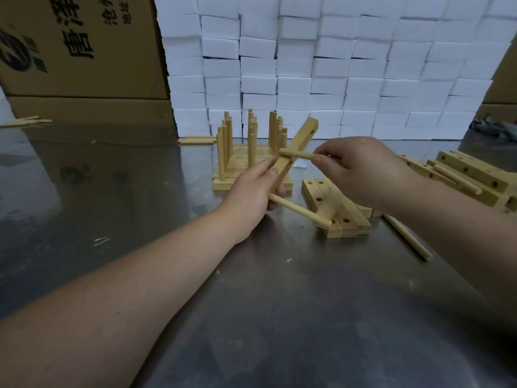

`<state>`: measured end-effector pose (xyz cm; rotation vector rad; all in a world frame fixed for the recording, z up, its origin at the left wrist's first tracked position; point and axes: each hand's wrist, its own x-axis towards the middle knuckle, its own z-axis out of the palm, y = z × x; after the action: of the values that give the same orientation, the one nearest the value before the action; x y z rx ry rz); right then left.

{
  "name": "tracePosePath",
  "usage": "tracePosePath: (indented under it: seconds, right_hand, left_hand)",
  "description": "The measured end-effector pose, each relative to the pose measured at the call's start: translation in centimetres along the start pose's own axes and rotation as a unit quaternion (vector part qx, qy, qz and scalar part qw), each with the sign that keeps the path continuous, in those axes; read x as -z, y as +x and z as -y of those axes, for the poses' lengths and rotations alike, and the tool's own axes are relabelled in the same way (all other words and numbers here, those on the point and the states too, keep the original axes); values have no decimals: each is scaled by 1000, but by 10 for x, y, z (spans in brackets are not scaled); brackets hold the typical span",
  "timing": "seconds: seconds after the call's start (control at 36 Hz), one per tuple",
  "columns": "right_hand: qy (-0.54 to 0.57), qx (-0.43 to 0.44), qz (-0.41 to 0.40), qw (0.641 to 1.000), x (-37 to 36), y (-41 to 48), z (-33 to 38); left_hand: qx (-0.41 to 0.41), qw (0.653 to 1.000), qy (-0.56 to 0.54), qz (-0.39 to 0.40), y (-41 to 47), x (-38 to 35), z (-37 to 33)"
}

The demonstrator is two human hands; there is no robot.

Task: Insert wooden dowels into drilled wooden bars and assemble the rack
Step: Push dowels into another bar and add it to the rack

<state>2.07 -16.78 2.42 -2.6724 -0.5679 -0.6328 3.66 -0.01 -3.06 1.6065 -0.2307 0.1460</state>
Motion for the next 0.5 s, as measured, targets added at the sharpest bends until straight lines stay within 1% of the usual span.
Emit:
tracePosePath:
  seconds: [0.08, 0.17, 0.25, 0.36, 0.5]
  right_hand:
    - [-4, -9, -17, 1000, 0, 0, -2]
    - [-8, -15, -31, 999, -1, 0, -3]
    - [-34, -12, -21, 999, -3, 0, -3]
    - [-57, 2, -16, 998, -6, -1, -3]
    - [-54, 8, -7, 998, -8, -1, -3]
  left_hand:
    - [2, 999, -39, -13, 0, 0, -1]
    - [12, 998, -51, -16, 0, 0, -2]
    - [17, 999, -37, -10, 0, 0, -2]
    - [21, 999, -43, -10, -2, -1, -4]
    - [39, 996, -76, -6, -4, -2, -8]
